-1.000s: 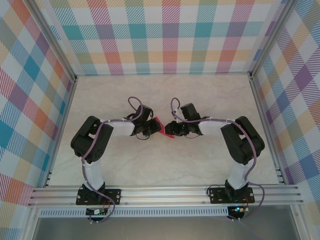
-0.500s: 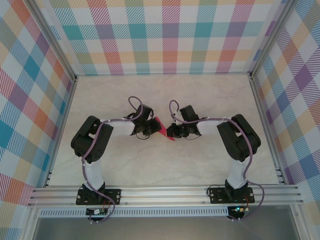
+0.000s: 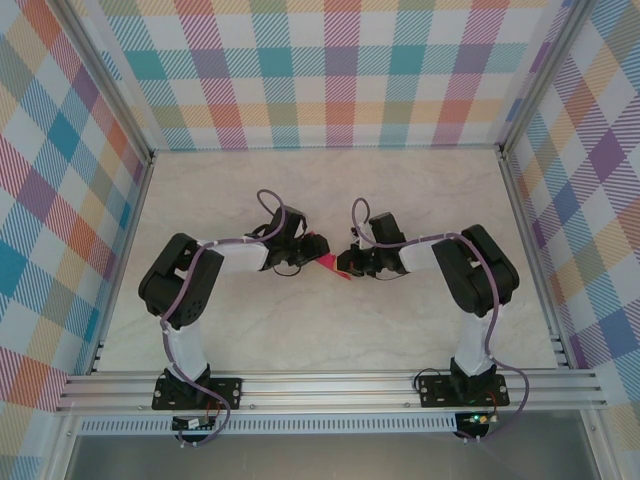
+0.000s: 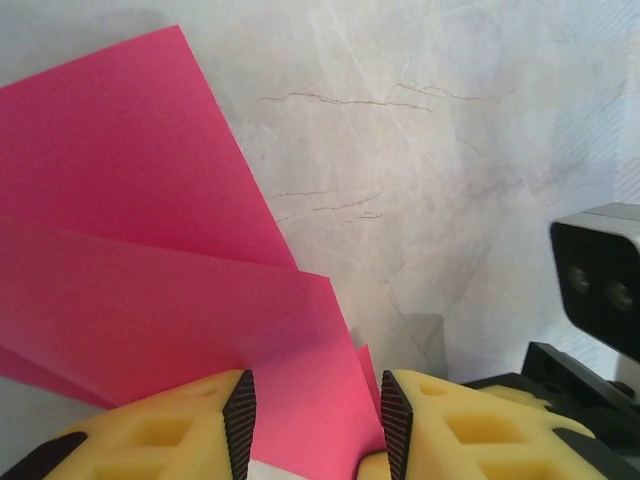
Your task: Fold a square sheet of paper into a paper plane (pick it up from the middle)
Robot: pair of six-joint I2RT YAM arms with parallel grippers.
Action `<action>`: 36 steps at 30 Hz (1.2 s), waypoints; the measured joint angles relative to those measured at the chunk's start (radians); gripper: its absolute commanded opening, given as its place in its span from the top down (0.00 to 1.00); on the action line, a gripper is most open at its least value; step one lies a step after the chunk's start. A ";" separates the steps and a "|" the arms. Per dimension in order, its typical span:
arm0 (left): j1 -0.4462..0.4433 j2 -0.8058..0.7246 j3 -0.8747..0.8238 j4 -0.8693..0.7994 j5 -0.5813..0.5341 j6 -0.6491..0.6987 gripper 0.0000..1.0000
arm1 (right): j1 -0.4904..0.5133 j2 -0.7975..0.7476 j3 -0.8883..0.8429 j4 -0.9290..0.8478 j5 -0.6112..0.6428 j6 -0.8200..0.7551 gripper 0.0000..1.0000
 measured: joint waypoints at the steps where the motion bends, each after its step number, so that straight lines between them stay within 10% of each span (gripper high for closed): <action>1: 0.000 -0.004 -0.009 0.012 0.002 0.000 0.58 | -0.003 0.003 -0.002 0.009 -0.007 0.013 1.00; 36: -0.019 -0.005 -0.044 0.103 0.056 0.029 0.77 | -0.029 0.034 0.027 -0.026 -0.051 0.141 1.00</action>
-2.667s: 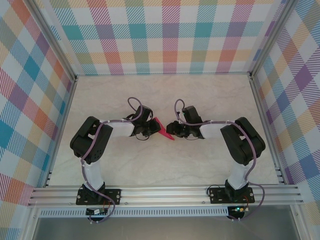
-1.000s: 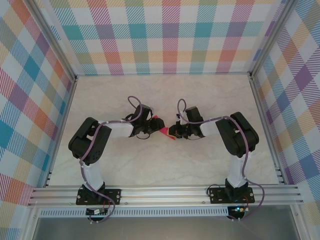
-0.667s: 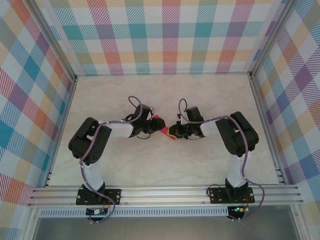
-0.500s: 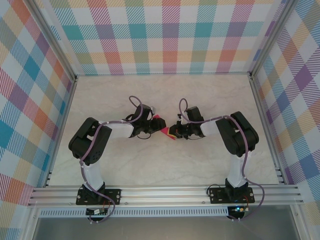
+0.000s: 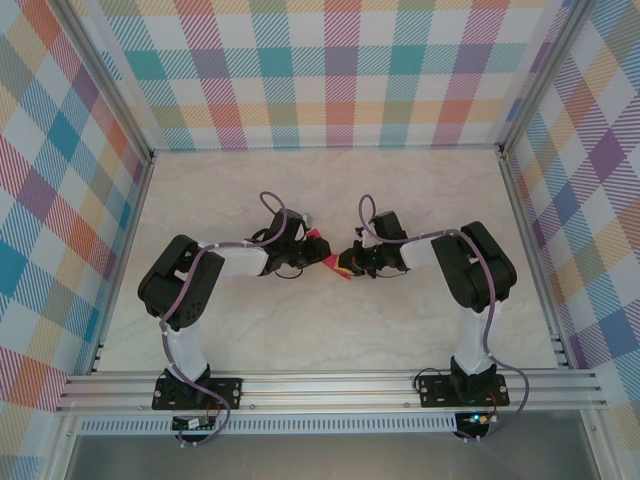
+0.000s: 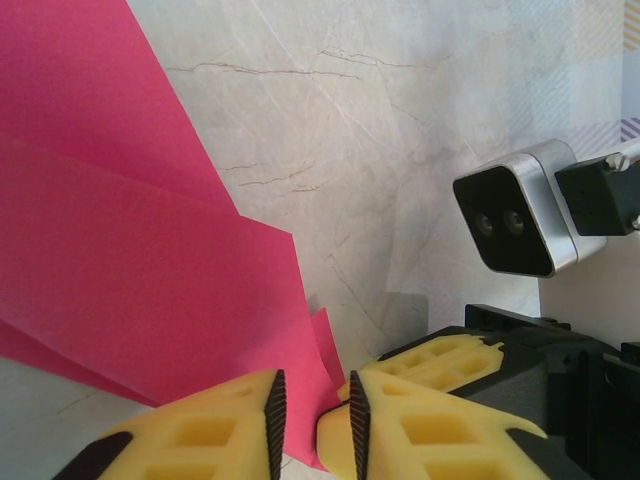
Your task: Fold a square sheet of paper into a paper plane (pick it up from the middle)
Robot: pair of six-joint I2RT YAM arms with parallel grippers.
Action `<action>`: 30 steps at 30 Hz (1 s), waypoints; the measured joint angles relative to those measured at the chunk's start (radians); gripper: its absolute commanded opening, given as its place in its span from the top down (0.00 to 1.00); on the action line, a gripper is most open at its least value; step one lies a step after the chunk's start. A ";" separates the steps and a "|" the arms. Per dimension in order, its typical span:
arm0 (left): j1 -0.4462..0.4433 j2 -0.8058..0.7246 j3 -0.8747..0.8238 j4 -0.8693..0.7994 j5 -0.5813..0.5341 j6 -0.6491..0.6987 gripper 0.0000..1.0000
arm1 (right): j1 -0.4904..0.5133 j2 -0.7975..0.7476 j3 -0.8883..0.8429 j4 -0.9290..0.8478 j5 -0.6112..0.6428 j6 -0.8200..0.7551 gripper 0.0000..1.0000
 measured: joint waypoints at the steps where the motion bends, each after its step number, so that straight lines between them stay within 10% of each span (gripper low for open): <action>1: 0.000 0.002 0.000 0.002 0.000 0.000 0.78 | 0.000 0.000 0.000 0.000 0.000 0.000 1.00; 23: -0.001 0.061 0.027 -0.036 -0.026 0.000 0.85 | -0.002 0.006 0.025 -0.046 -0.007 0.006 1.00; 30: -0.005 0.074 0.066 -0.098 -0.030 0.004 0.85 | -0.002 -0.002 0.055 -0.116 0.000 -0.023 0.84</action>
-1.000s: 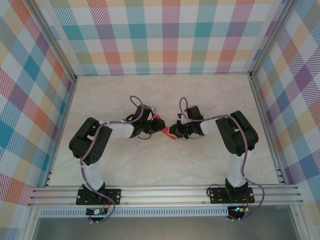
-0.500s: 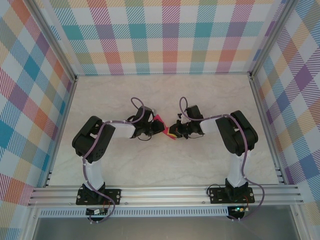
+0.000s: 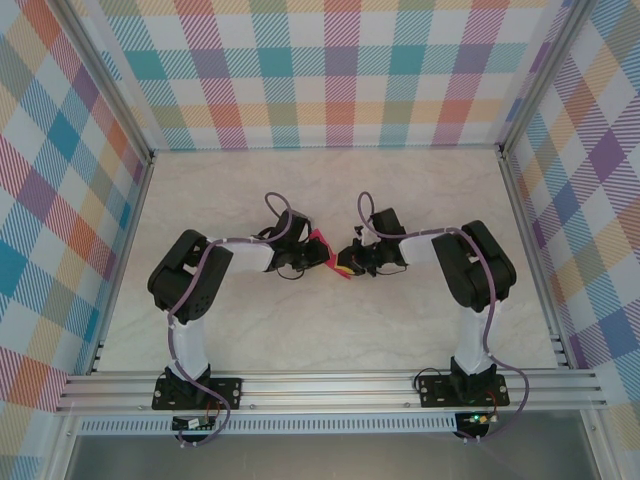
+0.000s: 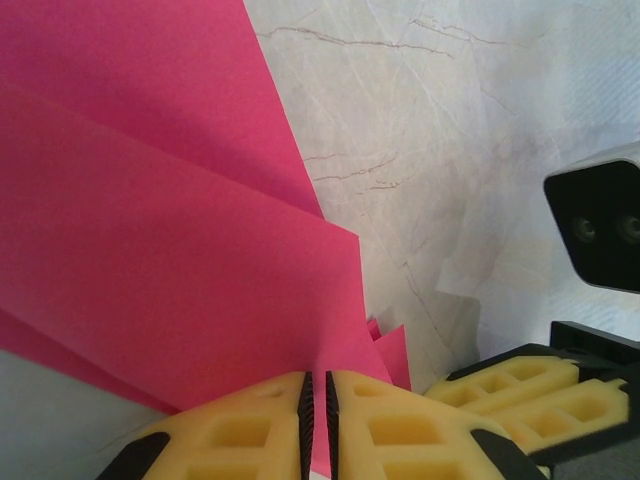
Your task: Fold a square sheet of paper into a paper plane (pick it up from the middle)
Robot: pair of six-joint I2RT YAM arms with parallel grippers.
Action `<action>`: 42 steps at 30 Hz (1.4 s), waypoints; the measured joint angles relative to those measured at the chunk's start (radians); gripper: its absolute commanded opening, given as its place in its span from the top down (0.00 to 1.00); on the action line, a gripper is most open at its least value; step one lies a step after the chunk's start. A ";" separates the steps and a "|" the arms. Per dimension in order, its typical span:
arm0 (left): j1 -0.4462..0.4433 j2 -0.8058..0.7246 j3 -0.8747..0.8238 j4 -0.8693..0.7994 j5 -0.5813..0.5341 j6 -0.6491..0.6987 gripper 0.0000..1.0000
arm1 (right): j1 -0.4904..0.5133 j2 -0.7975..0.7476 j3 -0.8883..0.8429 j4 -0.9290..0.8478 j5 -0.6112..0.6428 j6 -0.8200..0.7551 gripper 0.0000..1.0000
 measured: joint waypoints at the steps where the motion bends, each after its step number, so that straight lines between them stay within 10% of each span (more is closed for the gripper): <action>1: 0.000 0.002 0.003 -0.003 0.000 0.000 0.85 | 0.000 -0.006 0.003 -0.018 0.005 -0.010 0.83; 25: -0.001 0.013 0.027 -0.029 0.003 0.000 0.85 | -0.011 -0.034 0.045 -0.230 0.021 -0.183 0.95; 42: -0.001 0.022 0.047 -0.055 0.004 0.007 0.85 | 0.005 -0.076 0.058 -0.262 0.031 -0.412 0.79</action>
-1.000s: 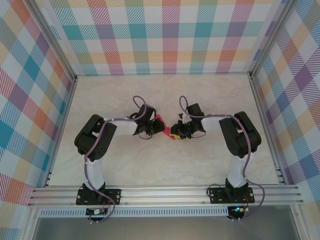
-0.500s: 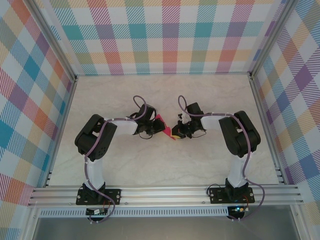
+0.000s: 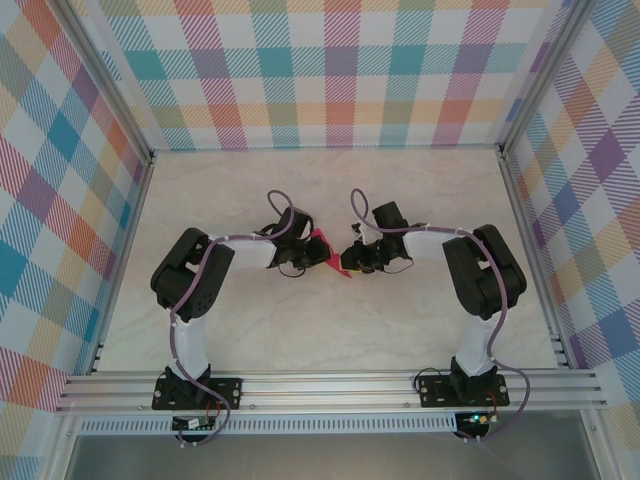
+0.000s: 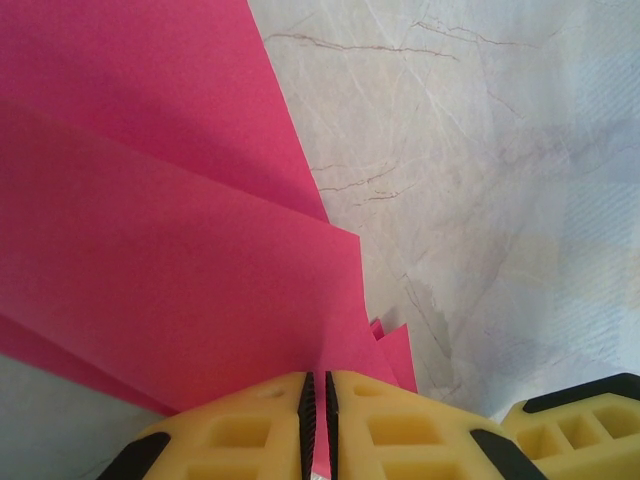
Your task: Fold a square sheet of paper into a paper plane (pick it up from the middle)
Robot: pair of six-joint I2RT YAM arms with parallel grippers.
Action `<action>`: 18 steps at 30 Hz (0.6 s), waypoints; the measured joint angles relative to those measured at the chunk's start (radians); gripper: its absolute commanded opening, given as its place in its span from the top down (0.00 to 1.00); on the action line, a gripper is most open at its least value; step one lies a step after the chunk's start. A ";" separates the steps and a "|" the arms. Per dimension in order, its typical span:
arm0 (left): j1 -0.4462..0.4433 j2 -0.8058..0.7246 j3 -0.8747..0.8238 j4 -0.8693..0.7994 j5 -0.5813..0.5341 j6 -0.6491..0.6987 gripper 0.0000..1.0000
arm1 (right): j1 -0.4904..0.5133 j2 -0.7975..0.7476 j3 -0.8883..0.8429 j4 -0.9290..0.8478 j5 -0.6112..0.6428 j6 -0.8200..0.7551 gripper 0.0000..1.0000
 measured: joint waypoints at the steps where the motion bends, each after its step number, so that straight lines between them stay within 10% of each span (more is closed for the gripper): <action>1: 0.000 0.000 0.001 -0.001 0.000 0.000 0.85 | 0.004 0.000 0.003 -0.006 0.004 -0.014 0.79; 18: 0.000 0.008 0.018 -0.019 0.006 0.011 0.84 | 0.025 0.023 0.016 -0.043 0.061 -0.110 0.78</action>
